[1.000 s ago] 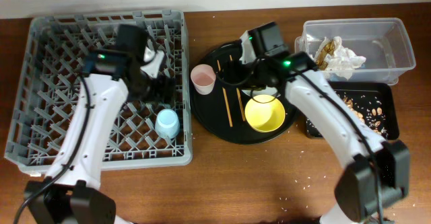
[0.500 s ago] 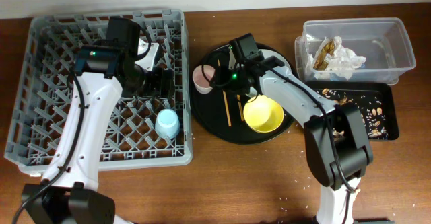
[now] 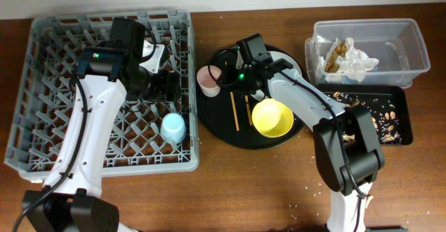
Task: Sort waste into correct bins and load items into the dishwasher rack
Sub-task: 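Grasp the pink cup with the right gripper and lift it, then pass the pink cup from the right gripper to the left gripper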
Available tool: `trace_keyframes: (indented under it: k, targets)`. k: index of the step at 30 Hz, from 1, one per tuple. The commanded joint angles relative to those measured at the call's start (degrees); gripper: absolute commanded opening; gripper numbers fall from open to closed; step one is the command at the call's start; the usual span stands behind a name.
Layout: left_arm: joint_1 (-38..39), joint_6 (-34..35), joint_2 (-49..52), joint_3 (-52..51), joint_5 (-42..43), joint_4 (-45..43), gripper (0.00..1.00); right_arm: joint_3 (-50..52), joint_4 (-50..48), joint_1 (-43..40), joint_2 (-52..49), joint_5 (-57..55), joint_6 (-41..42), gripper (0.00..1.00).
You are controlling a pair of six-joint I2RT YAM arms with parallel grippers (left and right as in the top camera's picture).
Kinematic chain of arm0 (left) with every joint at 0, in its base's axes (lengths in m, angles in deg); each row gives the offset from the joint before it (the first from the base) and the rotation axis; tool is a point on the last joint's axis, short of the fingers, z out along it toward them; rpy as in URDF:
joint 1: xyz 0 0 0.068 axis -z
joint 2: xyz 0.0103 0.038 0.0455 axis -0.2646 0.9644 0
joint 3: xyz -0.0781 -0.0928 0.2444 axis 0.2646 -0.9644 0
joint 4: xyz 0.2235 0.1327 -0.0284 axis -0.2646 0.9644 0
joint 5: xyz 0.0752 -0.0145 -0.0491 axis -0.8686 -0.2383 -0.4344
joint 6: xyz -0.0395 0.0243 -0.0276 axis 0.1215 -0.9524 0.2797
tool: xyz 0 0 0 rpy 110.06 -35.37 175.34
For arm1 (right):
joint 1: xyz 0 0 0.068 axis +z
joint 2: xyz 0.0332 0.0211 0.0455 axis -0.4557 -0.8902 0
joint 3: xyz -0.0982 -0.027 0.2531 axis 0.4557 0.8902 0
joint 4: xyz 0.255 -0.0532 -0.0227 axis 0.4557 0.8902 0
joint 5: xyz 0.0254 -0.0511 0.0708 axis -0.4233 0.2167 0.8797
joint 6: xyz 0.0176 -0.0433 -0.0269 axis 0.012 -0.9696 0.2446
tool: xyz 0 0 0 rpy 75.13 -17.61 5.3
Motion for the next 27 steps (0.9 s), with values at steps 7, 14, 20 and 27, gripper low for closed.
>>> trace_keyframes:
  k: [7,14,20,27]
  targets:
    - [-0.2,0.79,-0.24,0.85,0.7,0.15,0.84,-0.44,0.57,0.2,-1.81,-1.77,0.15,0.04]
    - [-0.2,0.7,-0.24,0.85,6.16,2.32,0.95,-0.5,4.46,-3.13,2.78,9.73,-2.32,0.04]
    - [-0.2,-8.09,-0.24,0.85,32.57,0.52,0.99,-0.5,7.15,-11.08,9.64,38.25,-7.48,0.04]
    - [-0.2,-9.07,-0.24,0.85,50.31,-2.14,0.99,-0.5,7.13,-15.21,12.09,57.18,-10.67,0.04]
